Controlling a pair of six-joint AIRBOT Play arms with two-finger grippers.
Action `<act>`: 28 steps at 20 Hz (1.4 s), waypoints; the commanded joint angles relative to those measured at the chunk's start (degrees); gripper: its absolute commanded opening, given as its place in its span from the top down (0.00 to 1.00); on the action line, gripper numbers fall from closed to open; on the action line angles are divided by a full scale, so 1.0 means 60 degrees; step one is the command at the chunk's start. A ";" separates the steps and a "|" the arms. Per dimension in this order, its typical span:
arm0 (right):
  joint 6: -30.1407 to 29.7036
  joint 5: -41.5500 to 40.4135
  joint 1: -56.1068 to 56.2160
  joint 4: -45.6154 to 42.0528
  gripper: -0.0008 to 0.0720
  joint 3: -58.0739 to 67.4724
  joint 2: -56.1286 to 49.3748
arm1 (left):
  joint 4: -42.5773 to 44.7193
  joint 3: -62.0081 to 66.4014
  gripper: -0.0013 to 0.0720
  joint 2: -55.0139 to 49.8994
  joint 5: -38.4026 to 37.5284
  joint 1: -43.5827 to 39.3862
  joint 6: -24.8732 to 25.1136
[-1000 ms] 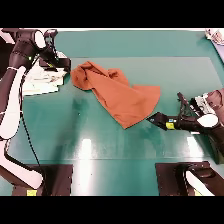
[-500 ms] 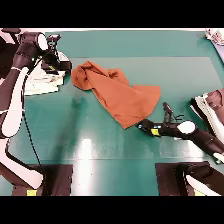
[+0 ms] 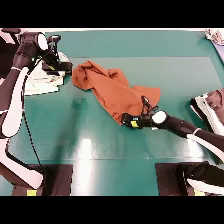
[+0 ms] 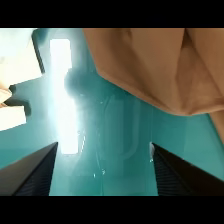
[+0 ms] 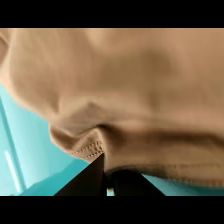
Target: Fold the shirts.
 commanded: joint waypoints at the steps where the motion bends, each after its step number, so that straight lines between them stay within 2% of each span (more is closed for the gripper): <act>1: 0.0026 0.2470 -0.0943 -0.1035 0.97 0.0907 0.0022 | -0.0036 0.0000 0.02 -0.0007 -0.0091 0.0000 -0.0018; 5: -0.0015 0.7683 -0.3293 -0.3027 0.97 0.1042 0.1606 | -0.0113 0.0000 0.03 -0.0004 -0.0142 -0.0004 -0.0215; 7: -0.0109 0.9351 -0.4393 -0.4787 0.96 0.1042 0.2477 | -0.0557 0.0000 0.05 -0.0004 -0.0222 -0.0004 -0.0229; 8: -0.0109 0.9745 -0.4903 -0.5621 0.96 0.1042 0.2845 | -0.0860 0.0000 0.04 -0.0007 -0.0284 -0.0004 -0.0226; 11: -0.0164 0.9887 -0.6586 -0.7380 0.96 0.1042 0.3705 | -0.1734 0.0000 0.04 -0.0004 -0.0488 -0.0004 -0.0229; 15: -0.0182 0.8845 -0.7847 -0.7668 0.96 0.1042 0.3832 | -0.2783 0.0000 0.04 -0.0007 -0.1067 -0.0018 -0.0131; 19: -0.0200 0.8440 -0.7424 -0.7690 0.96 0.1042 0.3177 | -0.2790 -0.0186 0.04 -0.0004 -0.2299 -0.0091 0.0816; 22: -0.0481 0.8557 -0.6768 -0.7679 0.96 0.1045 0.2426 | -0.3064 -0.1330 0.04 -0.0004 -0.2626 -0.0091 0.0987; 25: -0.0586 0.8805 -0.6280 -0.7679 0.96 0.1045 0.1909 | -0.3818 -0.2761 0.04 -0.0004 -0.2401 -0.0091 0.1574; 28: -0.0586 0.8874 -0.6051 -0.7679 0.96 0.1045 0.1861 | -0.4149 -0.3384 0.04 -0.0004 -0.1668 -0.0091 0.2069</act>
